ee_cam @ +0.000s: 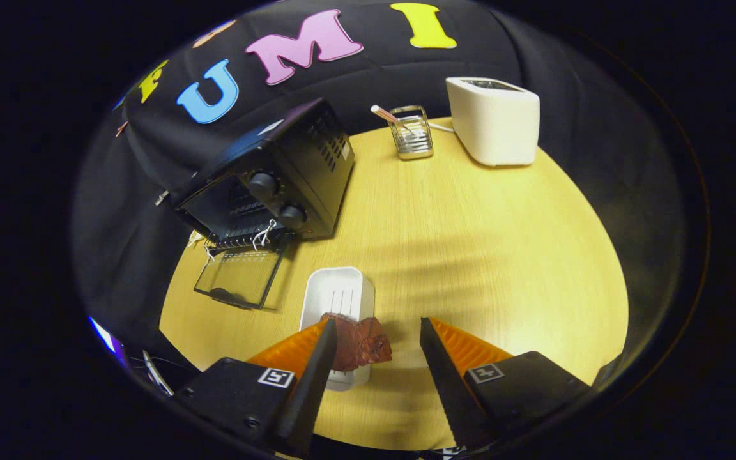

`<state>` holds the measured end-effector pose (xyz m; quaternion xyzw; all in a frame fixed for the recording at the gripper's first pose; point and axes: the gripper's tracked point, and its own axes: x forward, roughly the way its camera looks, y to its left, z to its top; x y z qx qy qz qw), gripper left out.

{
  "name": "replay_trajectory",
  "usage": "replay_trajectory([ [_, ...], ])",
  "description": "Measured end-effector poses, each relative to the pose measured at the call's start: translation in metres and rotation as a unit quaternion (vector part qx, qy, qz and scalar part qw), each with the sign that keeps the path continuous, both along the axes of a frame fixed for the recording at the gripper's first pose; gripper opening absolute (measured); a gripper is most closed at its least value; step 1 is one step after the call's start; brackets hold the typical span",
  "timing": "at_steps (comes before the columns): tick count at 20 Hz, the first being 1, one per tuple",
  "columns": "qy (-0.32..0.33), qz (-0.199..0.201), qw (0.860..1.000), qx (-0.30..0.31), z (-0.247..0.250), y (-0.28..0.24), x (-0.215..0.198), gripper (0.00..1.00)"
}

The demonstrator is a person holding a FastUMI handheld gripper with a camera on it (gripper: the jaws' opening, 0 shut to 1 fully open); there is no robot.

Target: Open the toaster oven, put the food inside, and close the toaster oven door.

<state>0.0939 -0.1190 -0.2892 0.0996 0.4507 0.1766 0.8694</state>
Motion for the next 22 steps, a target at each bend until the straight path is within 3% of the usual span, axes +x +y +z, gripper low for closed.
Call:
replay_trajectory([
  [1,0.015,-0.005,1.000,0.012,-0.001,0.001,-0.003,0.78],
  [4,0.037,-0.014,0.998,0.042,-0.003,0.008,-0.003,0.44],
  [6,0.048,-0.019,0.998,0.042,-0.003,0.005,-0.005,0.35],
  [14,0.051,-0.018,0.995,0.081,0.013,0.021,-0.004,0.15],
  [22,0.025,-0.031,0.996,0.084,0.054,0.030,-0.011,0.15],
])
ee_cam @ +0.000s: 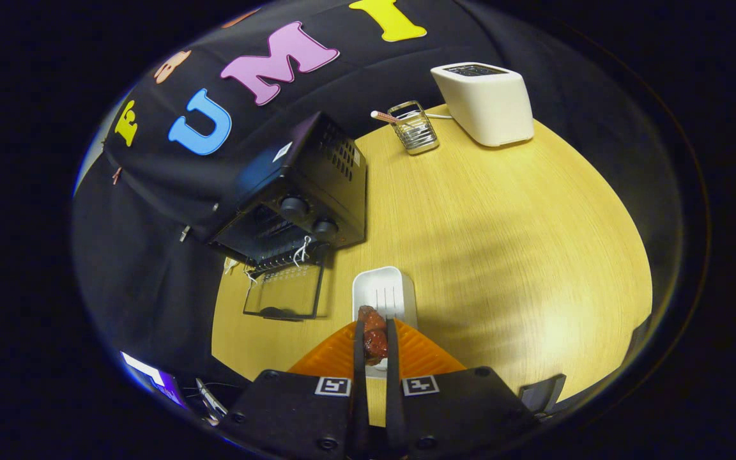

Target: Open the toaster oven, put the food inside, and close the toaster oven door.

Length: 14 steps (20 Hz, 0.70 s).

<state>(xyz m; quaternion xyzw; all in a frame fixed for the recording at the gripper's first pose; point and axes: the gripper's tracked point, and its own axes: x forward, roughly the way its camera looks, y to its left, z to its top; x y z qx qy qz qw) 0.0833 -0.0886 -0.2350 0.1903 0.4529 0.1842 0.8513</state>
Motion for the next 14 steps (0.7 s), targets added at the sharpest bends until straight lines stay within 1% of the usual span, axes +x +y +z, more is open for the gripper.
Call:
replay_trajectory([
  [6,-0.008,-0.015,1.000,0.008,0.025,0.034,-0.014,0.15],
  [9,-0.009,-0.035,0.999,0.028,0.036,0.061,-0.019,0.15],
  [11,-0.014,-0.047,0.998,0.037,0.038,0.080,-0.017,0.14],
  [14,-0.032,-0.044,0.997,0.049,0.045,0.113,-0.009,0.14],
])
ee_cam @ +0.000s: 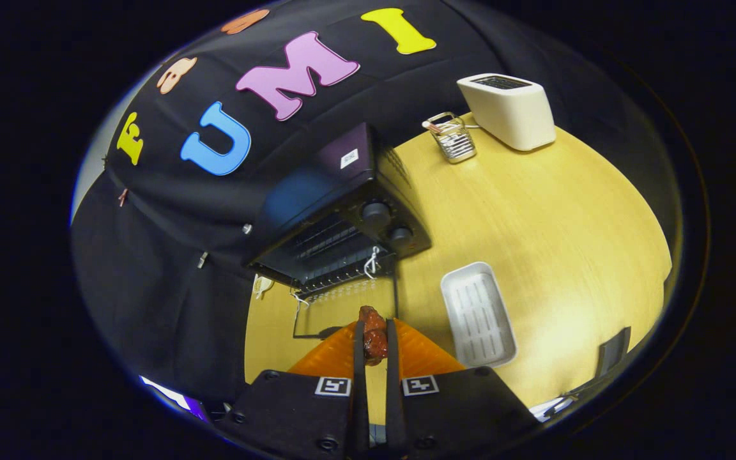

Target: Open the toaster oven, put the food inside, and close the toaster oven door.

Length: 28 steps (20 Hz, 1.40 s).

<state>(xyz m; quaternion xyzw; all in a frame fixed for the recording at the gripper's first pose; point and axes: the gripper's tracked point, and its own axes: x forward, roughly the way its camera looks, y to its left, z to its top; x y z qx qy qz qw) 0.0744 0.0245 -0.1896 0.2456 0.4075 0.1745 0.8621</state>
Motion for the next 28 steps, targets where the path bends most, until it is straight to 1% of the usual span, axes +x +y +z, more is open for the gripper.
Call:
replay_trajectory([
  [2,-0.021,-0.005,1.000,0.010,0.006,0.022,0.010,0.15],
  [4,-0.038,-0.018,0.999,0.033,0.010,0.044,0.022,0.14],
  [8,-0.071,-0.071,0.991,0.084,0.006,0.083,0.054,0.14],
  [12,-0.095,-0.108,0.983,0.116,-0.007,0.111,0.077,0.14],
  [15,-0.117,-0.121,0.980,0.105,-0.020,0.125,0.093,0.14],
  [19,-0.129,-0.129,0.976,0.120,-0.031,0.147,0.117,0.14],
  [23,-0.138,-0.141,0.973,0.120,-0.043,0.157,0.135,0.14],
  [27,-0.165,-0.141,0.972,0.092,-0.049,0.161,0.137,0.14],
  [28,-0.175,-0.136,0.972,0.085,-0.048,0.162,0.134,0.17],
])
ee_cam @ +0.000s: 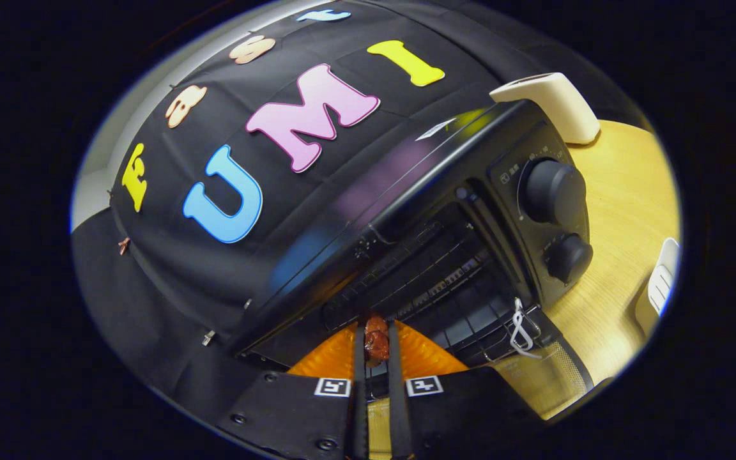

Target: Open the toaster oven, put the food inside, and close the toaster oven door.

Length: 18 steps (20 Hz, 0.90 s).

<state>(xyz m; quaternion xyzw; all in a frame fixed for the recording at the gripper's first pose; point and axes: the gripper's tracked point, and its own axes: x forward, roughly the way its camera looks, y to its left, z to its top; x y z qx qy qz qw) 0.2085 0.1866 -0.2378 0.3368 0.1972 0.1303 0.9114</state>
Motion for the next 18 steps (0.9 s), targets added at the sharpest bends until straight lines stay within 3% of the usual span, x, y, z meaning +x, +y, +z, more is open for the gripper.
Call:
replay_trajectory([
  [1,-0.004,-0.001,1.000,-0.016,-0.002,0.000,0.002,0.18],
  [3,-0.019,0.001,0.999,-0.034,0.001,-0.002,-0.004,0.30],
  [8,-0.024,0.012,0.997,-0.068,-0.002,-0.010,-0.017,0.97],
  [11,-0.028,0.014,0.993,-0.109,0.000,-0.021,-0.028,0.98],
  [18,0.001,0.064,0.977,-0.202,0.000,-0.045,-0.078,0.98],
])
